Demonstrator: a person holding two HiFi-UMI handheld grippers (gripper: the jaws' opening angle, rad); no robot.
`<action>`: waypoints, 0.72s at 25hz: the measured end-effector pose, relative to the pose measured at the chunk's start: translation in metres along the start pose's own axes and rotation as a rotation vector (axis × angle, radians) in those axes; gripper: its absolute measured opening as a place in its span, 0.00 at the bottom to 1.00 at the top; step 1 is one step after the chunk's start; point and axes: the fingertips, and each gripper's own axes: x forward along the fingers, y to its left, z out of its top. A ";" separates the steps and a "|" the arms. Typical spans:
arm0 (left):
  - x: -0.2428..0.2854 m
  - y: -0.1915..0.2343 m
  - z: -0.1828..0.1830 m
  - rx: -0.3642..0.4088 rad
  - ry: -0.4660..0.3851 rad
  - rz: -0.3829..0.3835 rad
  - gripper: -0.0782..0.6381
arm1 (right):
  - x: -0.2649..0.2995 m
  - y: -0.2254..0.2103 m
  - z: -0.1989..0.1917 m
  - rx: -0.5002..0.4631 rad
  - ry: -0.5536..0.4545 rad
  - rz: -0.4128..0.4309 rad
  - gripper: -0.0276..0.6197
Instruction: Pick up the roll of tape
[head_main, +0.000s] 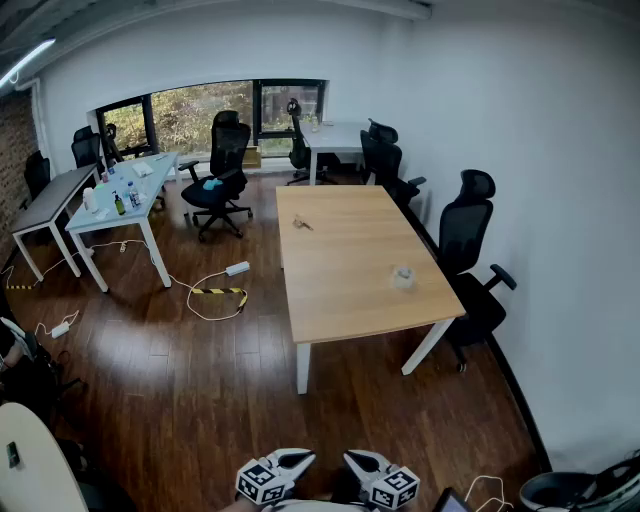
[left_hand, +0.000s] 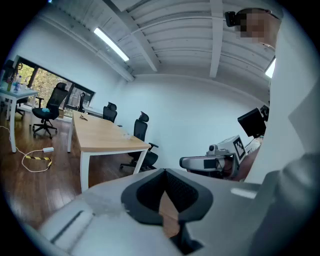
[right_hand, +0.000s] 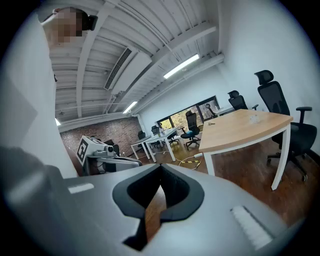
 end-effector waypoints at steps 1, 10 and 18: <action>0.009 0.004 0.006 0.005 0.000 -0.002 0.12 | 0.001 -0.009 0.006 -0.006 -0.004 -0.002 0.05; 0.090 0.027 0.055 0.057 0.021 -0.034 0.12 | 0.000 -0.098 0.054 -0.019 -0.029 -0.043 0.05; 0.157 0.050 0.097 0.099 0.060 -0.029 0.12 | -0.004 -0.171 0.093 -0.120 -0.001 -0.101 0.05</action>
